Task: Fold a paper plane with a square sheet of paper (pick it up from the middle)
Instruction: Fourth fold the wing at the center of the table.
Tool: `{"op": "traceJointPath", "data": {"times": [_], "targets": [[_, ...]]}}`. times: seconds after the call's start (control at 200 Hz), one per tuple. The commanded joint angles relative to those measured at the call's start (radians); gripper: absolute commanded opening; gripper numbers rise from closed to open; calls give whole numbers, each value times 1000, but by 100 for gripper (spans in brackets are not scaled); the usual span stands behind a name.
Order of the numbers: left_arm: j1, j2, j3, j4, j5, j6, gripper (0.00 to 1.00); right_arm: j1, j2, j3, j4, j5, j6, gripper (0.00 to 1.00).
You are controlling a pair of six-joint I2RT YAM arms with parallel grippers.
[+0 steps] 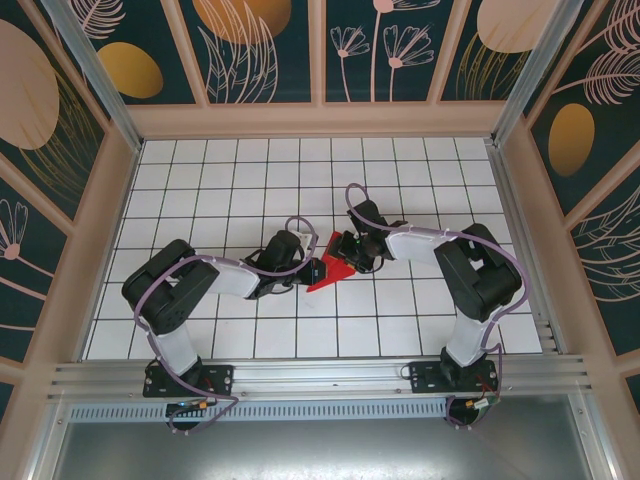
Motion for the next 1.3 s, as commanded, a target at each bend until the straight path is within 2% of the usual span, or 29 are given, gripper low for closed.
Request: {"op": "traceJointPath", "data": {"times": [0.0, 0.445, 0.631, 0.901, 0.996, 1.151, 1.291], "targets": [[-1, 22, 14, -28, -12, 9, 10, 16, 225, -102, -162, 144, 5, 52], [-1, 53, 21, -140, -28, 13, 4, 17, 185, -99, -143, 105, 3, 51], [-1, 71, 15, -172, -25, 28, 0, 1, 29, -49, -149, 79, -34, 51], [-1, 86, 10, -171, -13, 48, 0, -38, -217, 29, -71, 42, -130, 51], [-1, 86, 10, -169, -6, 57, 0, -35, -228, 7, -10, -4, -141, 44], [-1, 88, 10, -171, -3, 70, 0, -12, -164, 5, 84, -83, -142, 18], [-2, 90, 10, -170, 0, 70, 0, 16, -82, 49, 102, -107, -146, 10]]}}
